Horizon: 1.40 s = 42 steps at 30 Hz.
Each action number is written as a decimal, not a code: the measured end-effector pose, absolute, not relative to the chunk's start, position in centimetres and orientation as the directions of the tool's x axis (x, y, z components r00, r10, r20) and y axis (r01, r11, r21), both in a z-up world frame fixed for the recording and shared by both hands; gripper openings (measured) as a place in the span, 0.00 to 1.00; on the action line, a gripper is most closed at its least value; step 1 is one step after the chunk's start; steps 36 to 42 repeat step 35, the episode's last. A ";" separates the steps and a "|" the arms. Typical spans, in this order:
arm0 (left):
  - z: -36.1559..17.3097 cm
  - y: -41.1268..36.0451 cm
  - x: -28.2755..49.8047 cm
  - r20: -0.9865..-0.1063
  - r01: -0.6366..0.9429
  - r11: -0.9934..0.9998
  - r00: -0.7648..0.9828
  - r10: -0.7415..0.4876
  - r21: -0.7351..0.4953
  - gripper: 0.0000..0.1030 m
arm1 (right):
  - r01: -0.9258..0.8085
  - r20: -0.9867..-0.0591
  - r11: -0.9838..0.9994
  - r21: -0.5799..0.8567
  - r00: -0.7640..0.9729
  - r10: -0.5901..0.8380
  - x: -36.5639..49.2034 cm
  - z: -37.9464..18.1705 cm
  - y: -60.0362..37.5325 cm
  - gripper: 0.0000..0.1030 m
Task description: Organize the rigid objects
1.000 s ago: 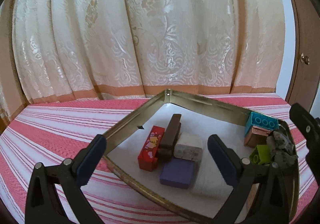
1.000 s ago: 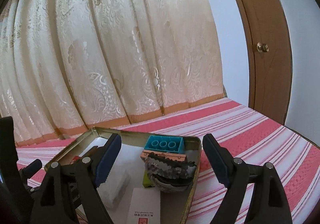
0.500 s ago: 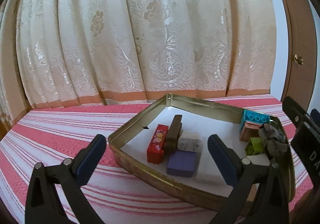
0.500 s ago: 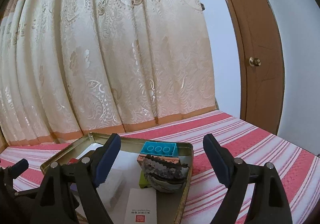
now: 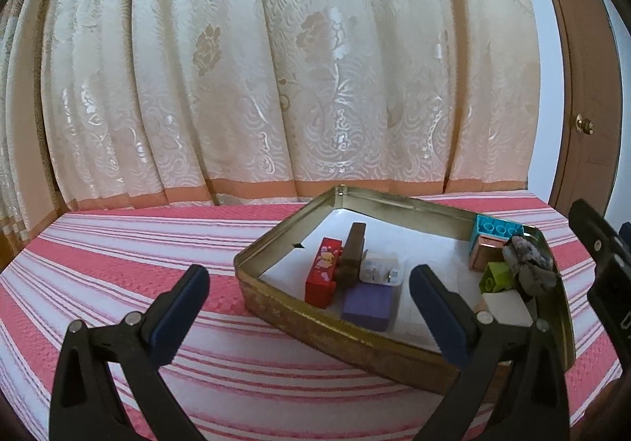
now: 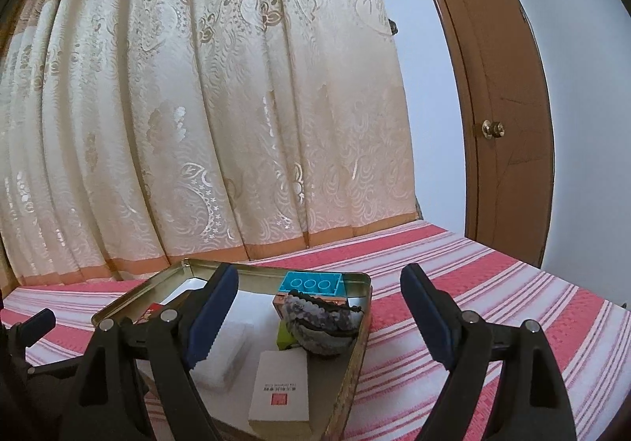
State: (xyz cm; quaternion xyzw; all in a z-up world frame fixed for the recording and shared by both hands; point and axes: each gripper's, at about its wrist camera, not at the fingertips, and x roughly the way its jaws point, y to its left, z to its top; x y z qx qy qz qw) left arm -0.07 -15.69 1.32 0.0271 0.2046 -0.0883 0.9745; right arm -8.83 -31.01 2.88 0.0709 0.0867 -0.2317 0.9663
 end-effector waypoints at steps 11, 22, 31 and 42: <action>1.6 -15.3 -1.9 -0.375 0.213 0.977 0.908 -0.189 0.023 1.00 | 0.466 -0.143 0.879 0.098 0.881 -0.451 -11.1 3.2 -29.9 0.91; 1.5 -15.1 -1.9 -0.385 0.190 0.982 0.906 -0.176 0.001 1.00 | 0.469 -0.152 0.876 0.111 0.879 -0.452 -11.1 3.1 -30.2 0.91; 1.6 -15.6 -2.4 -0.364 0.204 0.979 0.914 -0.180 0.027 1.00 | 0.467 -0.163 0.877 0.113 0.880 -0.447 -11.0 3.1 -30.3 0.91; 1.6 -15.6 -2.1 -0.374 0.208 0.978 0.909 -0.185 0.022 1.00 | 0.483 -0.163 0.868 0.118 0.871 -0.463 -11.1 3.1 -30.4 0.91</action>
